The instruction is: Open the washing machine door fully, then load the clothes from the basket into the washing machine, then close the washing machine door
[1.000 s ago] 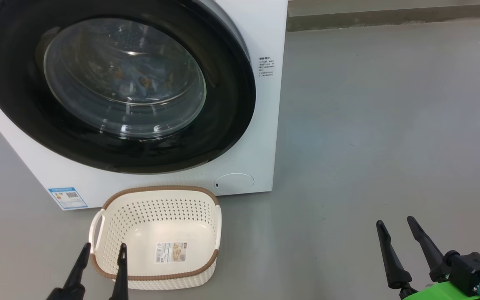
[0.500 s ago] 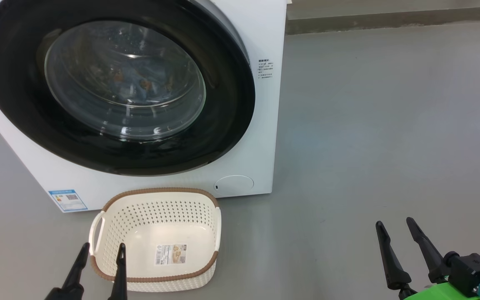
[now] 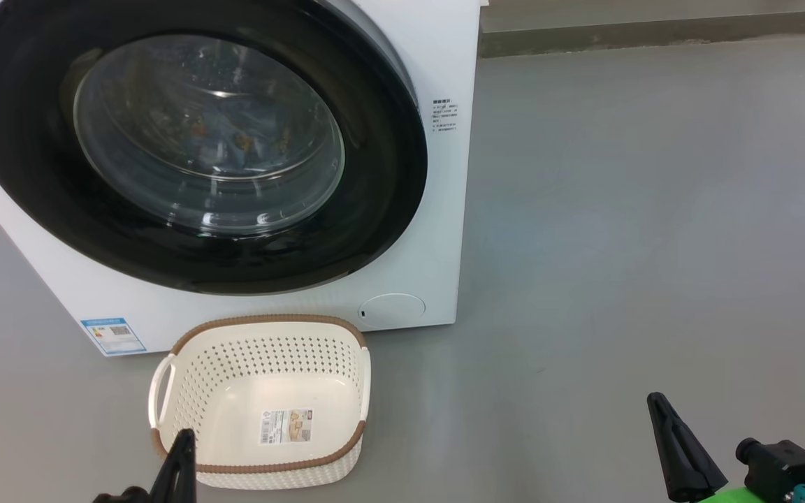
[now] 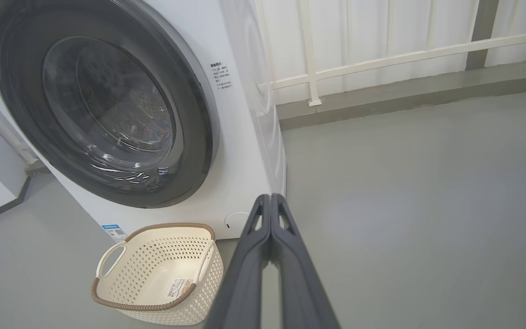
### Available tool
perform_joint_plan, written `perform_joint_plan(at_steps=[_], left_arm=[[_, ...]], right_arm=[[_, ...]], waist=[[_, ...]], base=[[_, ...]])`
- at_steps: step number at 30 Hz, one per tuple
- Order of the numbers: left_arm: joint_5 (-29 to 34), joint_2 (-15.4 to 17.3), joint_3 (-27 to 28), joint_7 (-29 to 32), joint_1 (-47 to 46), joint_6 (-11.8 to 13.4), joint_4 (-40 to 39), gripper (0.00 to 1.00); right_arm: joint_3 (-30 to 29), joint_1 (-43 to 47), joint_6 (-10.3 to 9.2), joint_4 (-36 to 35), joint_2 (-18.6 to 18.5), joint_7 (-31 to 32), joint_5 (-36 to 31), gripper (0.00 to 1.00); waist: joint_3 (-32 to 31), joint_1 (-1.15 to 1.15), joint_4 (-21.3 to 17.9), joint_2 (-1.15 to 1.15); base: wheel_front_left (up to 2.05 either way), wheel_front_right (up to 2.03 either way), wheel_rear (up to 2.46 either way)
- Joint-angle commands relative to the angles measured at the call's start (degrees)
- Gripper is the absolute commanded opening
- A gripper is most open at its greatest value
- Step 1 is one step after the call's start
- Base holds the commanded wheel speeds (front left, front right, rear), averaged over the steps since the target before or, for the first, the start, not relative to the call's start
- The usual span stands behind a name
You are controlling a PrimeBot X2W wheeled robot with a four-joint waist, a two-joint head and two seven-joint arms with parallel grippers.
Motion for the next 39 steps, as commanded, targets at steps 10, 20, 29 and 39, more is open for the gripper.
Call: perform_joint_plan(at_steps=[10,20,29,39], left_arm=[[-7.29,0.60,1.60,1.35,-2.02,-1.15,-0.02,0.00],[-13.89,0.33,2.70,2.46,-3.05,-2.04,1.01,0.00],[-19.77,0.06,3.72,3.49,-3.94,-2.82,1.79,0.00],[-26.31,-0.28,4.92,4.67,-4.87,-3.68,2.57,0.00]], right_arm=[[0.21,-2.02,0.01,-0.15,-0.76,0.84,7.89,0.00],[0.23,-3.04,0.02,1.01,-1.08,1.63,14.47,0.00],[0.19,-3.92,0.02,2.02,-1.32,2.40,20.31,0.00],[0.07,-4.90,0.03,3.14,-1.53,3.32,26.78,0.00]], waist=[[0.16,-0.05,-0.03,0.00],[0.29,-0.06,-0.07,0.00],[0.41,-0.06,-0.10,0.00],[0.54,-0.06,-0.14,0.00]], base=[[0.00,0.00,0.00],[0.00,0.00,0.00],[0.00,0.00,0.00],[0.00,0.00,0.00]])
